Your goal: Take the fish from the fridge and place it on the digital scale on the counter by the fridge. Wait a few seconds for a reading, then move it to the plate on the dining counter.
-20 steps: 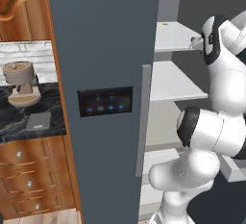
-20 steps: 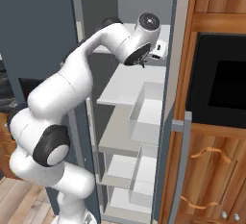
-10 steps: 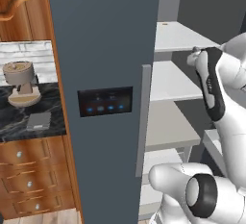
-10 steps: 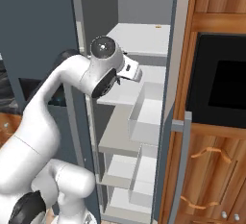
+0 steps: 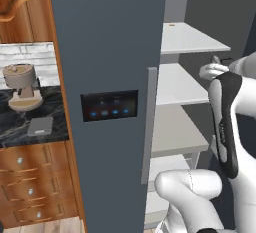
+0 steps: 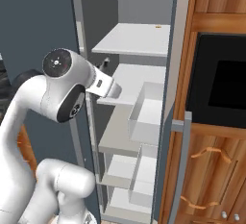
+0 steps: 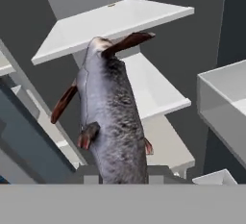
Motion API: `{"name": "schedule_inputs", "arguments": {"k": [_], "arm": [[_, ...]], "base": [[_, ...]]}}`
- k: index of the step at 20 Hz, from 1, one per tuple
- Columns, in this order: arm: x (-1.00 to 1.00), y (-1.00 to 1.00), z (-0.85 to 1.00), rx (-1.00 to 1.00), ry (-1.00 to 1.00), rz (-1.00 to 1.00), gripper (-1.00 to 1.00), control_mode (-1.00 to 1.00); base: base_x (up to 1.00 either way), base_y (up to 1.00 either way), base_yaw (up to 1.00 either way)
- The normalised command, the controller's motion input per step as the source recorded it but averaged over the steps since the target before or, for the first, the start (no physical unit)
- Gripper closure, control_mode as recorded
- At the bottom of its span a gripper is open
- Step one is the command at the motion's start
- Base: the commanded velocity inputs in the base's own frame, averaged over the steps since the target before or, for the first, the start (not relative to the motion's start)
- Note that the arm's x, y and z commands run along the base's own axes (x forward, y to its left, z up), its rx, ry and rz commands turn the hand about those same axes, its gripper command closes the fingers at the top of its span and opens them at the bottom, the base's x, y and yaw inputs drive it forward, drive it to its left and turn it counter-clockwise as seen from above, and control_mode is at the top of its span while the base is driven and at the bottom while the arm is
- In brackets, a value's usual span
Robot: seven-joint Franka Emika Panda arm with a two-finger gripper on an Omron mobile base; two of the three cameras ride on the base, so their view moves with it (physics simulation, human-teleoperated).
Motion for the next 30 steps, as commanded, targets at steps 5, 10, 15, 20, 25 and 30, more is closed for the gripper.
{"name": "schedule_inputs", "arguments": {"k": [5,10,15,20,25,30], "arm": [[-0.93,0.44,0.02,0.07,0.13,-0.01,1.00,-1.00],[-0.33,0.31,-0.13,0.06,0.25,0.00,1.00,-1.00],[-0.03,0.07,-0.42,0.07,0.26,0.00,1.00,-1.00],[-0.44,0.02,-0.35,0.03,0.06,0.00,1.00,1.00],[0.00,0.00,0.00,0.00,0.00,0.00,1.00,1.00],[0.00,0.00,0.00,0.00,0.00,0.00,1.00,1.00]], "base": [[0.00,0.00,0.00],[0.00,0.00,0.00],[0.00,0.00,0.00],[-0.20,0.04,0.00],[-1.00,0.39,-0.01],[-0.82,0.91,-0.04]]}}
